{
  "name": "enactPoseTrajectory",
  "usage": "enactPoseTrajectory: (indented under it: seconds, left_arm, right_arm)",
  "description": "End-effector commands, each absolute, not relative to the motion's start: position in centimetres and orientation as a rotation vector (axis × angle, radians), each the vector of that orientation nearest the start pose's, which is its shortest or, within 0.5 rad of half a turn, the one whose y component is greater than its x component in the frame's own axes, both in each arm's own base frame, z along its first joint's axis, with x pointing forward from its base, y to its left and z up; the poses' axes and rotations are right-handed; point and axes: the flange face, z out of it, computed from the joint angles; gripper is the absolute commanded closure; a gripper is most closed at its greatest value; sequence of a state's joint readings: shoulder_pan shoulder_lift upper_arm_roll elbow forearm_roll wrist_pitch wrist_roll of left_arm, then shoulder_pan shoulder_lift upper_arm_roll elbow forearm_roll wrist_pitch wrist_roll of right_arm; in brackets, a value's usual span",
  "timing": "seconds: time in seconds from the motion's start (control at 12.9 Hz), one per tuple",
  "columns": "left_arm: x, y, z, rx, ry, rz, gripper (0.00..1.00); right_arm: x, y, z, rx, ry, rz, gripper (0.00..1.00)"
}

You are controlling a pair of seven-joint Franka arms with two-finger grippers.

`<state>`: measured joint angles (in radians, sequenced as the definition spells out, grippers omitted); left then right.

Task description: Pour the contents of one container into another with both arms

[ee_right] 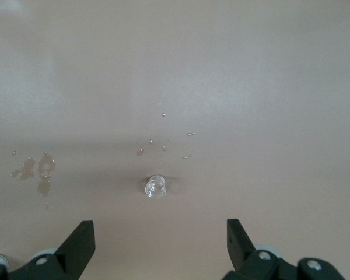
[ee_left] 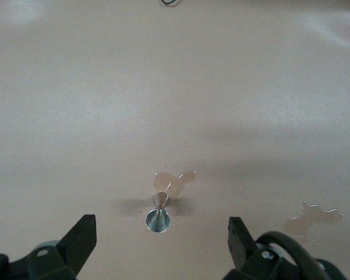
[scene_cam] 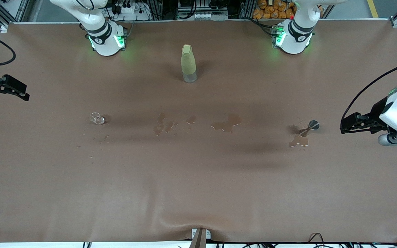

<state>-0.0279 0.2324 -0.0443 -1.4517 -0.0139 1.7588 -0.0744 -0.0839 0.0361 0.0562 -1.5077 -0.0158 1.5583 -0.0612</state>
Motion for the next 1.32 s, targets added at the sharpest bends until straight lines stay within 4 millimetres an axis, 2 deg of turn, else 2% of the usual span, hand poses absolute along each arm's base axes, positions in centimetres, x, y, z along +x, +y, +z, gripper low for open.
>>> enactPoseTrajectory:
  seconds: [0.0, 0.08, 0.47, 0.7, 0.78, 0.93, 1.09, 1.24]
  left_arm:
    - [63.3, -4.4, 56.8, -3.168, 0.009, -0.119, 0.00]
    - [63.4, -4.5, 56.5, -3.168, 0.016, -0.112, 0.00]
    - [63.4, -4.5, 56.5, -3.168, 0.021, -0.112, 0.00]
    - [63.6, -4.3, 56.1, -3.170, 0.011, -0.105, 0.00]
    - [63.6, -4.7, 56.0, -3.169, 0.016, -0.102, 0.00]
    - [63.9, -3.9, 55.4, -3.173, 0.017, -0.095, 0.00]
    - [64.1, -3.4, 55.0, -3.177, 0.200, -0.089, 0.00]
    - [64.4, -0.9, 54.2, -3.235, 0.305, -0.086, 0.00]
  right_arm:
    - [56.4, -3.3, 63.9, -3.142, -0.158, -0.026, 0.00]
    - [56.4, -4.3, 63.9, -3.138, -0.252, -0.025, 0.00]
    - [55.3, -11.0, 63.8, -2.993, -0.997, -0.011, 0.00]
    - [54.7, -13.3, 63.9, -2.774, -1.508, -0.007, 0.00]
    - [54.5, -14.0, 63.9, -2.687, -1.657, -0.004, 0.00]
    - [54.0, -15.9, 63.9, -2.524, -1.897, -0.003, 0.00]
    - [53.5, -17.7, 63.9, -2.361, -2.102, -0.005, 0.00]
    - [53.2, -18.7, 63.8, -2.247, -2.225, -0.006, 0.00]
